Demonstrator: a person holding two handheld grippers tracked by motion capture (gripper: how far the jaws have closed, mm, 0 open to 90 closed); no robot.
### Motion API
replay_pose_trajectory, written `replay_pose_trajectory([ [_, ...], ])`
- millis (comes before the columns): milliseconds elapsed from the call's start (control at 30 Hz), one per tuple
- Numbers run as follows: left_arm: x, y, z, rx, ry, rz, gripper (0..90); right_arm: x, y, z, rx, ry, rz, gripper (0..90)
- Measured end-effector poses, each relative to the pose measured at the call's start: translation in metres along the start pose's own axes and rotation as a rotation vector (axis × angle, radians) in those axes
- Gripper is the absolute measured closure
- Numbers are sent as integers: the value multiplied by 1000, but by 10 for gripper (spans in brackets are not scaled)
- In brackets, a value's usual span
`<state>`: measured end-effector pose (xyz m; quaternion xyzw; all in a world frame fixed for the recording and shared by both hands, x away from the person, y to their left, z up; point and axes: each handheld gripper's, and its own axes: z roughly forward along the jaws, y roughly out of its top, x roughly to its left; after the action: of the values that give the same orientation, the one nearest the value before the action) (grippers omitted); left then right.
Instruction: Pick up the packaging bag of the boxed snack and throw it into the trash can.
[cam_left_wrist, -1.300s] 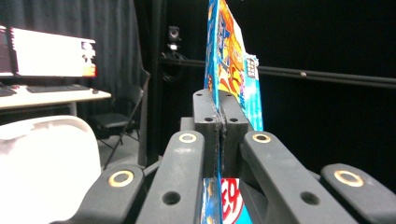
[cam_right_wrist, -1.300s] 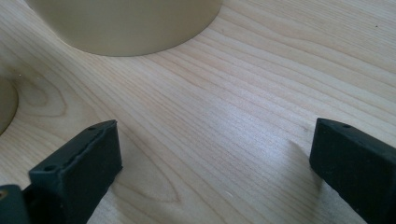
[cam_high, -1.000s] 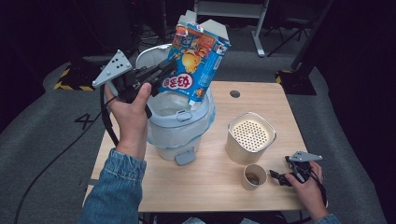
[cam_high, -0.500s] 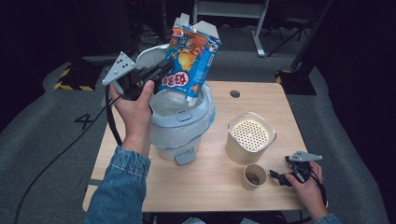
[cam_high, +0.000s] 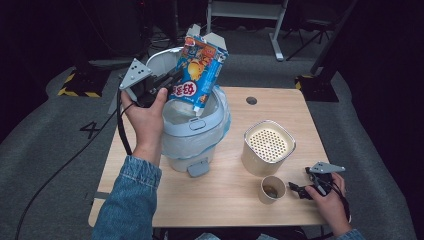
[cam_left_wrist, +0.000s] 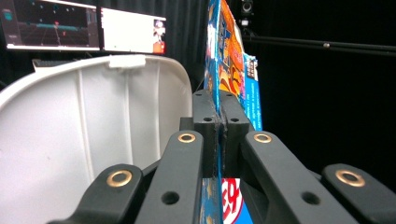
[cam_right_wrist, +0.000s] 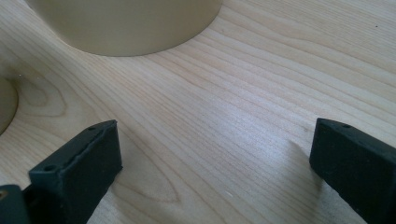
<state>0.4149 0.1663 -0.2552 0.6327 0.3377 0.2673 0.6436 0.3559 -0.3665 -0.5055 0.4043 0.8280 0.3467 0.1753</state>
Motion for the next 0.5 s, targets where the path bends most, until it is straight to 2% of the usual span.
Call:
replay_pose_trajectory([
  [333, -3, -2, 7, 44, -23, 15, 857, 0, 0, 0, -1, 0, 0, 22],
  [400, -4, -2, 7, 49, -37, 20, 774, 0, 0, 0, -1, 0, 0, 22],
  [467, -4, -2, 5, 37, -34, 10, 555, 0, 0, 0, -1, 0, 0, 22],
  [500, -5, -3, 4, 36, -26, 4, 489, 0, 0, 0, 0, 0, 0, 22],
])
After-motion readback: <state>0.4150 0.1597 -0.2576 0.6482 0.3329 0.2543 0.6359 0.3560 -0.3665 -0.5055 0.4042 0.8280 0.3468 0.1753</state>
